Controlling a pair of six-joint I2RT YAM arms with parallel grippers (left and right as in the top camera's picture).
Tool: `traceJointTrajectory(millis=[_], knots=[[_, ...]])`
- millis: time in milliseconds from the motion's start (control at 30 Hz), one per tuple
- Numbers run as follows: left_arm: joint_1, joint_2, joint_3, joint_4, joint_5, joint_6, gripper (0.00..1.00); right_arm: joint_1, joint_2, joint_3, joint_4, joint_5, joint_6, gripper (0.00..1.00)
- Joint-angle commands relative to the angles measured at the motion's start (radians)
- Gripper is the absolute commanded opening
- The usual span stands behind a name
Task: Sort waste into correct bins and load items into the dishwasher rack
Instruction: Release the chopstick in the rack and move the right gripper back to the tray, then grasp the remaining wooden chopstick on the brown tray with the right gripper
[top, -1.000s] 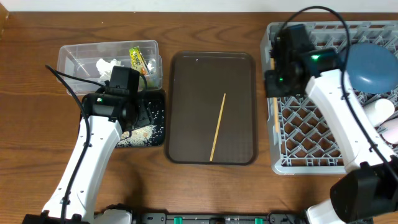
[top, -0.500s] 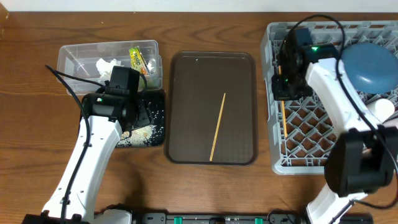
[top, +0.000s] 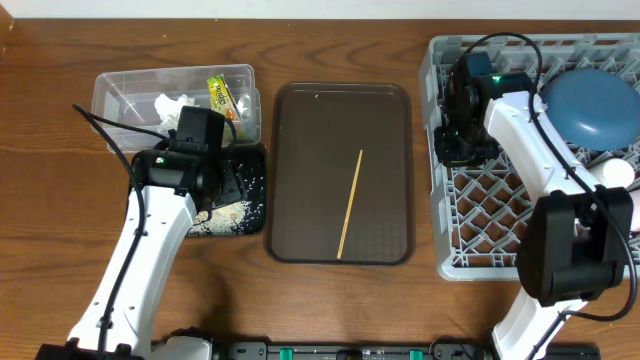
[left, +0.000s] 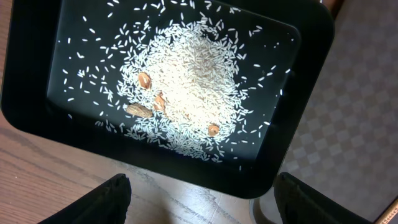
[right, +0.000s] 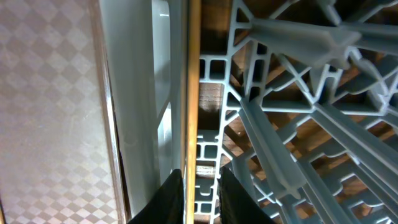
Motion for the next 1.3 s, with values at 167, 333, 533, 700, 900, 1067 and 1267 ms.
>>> traceJointTrajectory(millis=[167, 333, 533, 700, 900, 1067, 1267], knots=[[0.005, -0.005, 0.002, -0.003, -0.005, -0.006, 0.76, 0.008, -0.223, 0.016, 0.110, -0.117, -0.010, 0.26], [0.005, -0.005, 0.002, -0.003, -0.005, -0.006, 0.77, 0.083, -0.249, 0.014, 0.177, -0.229, 0.000, 0.38], [0.005, -0.005, 0.002, -0.003, -0.005, -0.006, 0.77, 0.232, -0.166, 0.014, 0.176, -0.228, 0.073, 0.42], [0.005, -0.005, 0.002, -0.003, -0.005, -0.006, 0.77, 0.362, -0.040, 0.014, 0.171, -0.208, 0.185, 0.43], [0.005, -0.005, 0.002, -0.007, -0.005, -0.006, 0.77, 0.460, 0.090, 0.014, 0.164, -0.134, 0.343, 0.43], [0.005, -0.005, 0.002, -0.007, -0.005, -0.006, 0.77, 0.502, 0.169, 0.014, 0.164, -0.113, 0.414, 0.40], [0.005, -0.005, 0.002, -0.007, -0.005, -0.006, 0.77, 0.520, 0.237, 0.014, 0.149, -0.062, 0.481, 0.40]])
